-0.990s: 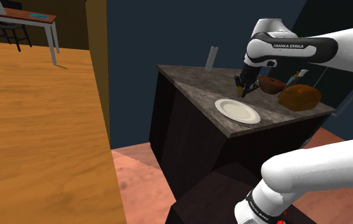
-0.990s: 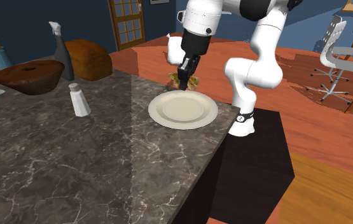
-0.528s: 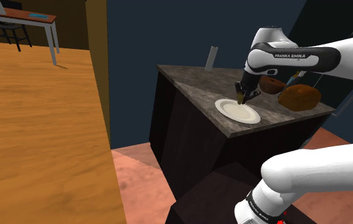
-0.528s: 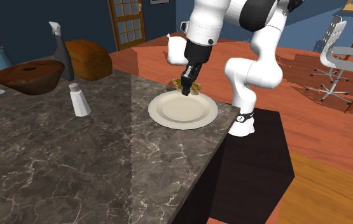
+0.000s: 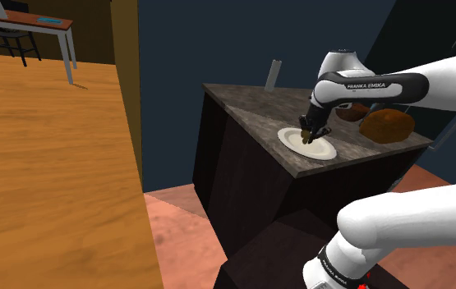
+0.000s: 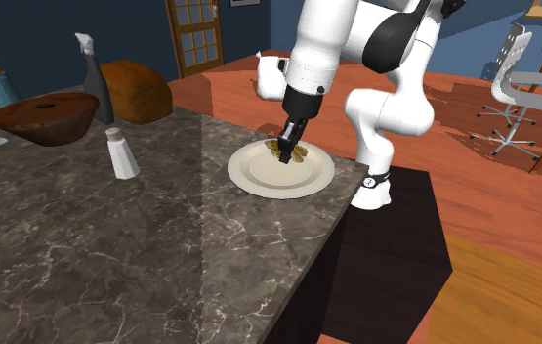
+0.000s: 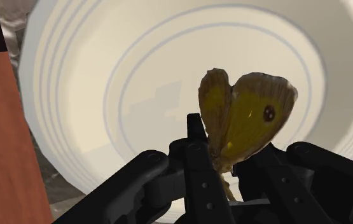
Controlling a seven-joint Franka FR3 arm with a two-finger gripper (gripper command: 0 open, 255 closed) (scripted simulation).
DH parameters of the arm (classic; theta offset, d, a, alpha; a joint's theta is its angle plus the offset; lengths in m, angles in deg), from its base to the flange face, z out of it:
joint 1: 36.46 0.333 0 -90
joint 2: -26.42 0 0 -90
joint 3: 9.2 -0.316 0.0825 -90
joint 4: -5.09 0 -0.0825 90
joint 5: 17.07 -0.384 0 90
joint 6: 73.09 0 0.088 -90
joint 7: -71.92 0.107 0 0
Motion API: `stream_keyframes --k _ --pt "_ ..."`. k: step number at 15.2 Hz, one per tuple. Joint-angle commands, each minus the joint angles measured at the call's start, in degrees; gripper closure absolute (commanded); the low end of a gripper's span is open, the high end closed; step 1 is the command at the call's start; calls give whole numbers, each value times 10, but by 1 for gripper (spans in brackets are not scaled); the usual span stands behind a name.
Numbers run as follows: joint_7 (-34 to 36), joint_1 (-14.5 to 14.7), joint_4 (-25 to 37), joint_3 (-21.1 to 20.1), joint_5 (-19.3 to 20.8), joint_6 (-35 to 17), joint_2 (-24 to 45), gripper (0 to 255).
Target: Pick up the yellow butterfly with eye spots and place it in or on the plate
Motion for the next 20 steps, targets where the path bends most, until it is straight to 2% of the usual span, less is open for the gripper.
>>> stream_keyframes --k 1,9,10,15,19,20 --pt "3 -1 -9 1 2 -12 3 255" --pt "2 -1 -9 1 2 -12 3 255" --pt "2 -1 -9 1 2 -12 3 0" --pt "2 -1 -9 1 2 -12 3 0" --pt "-2 7 49 -14 -13 65 -15 0" --pt "-2 7 49 -14 -13 65 -15 0"
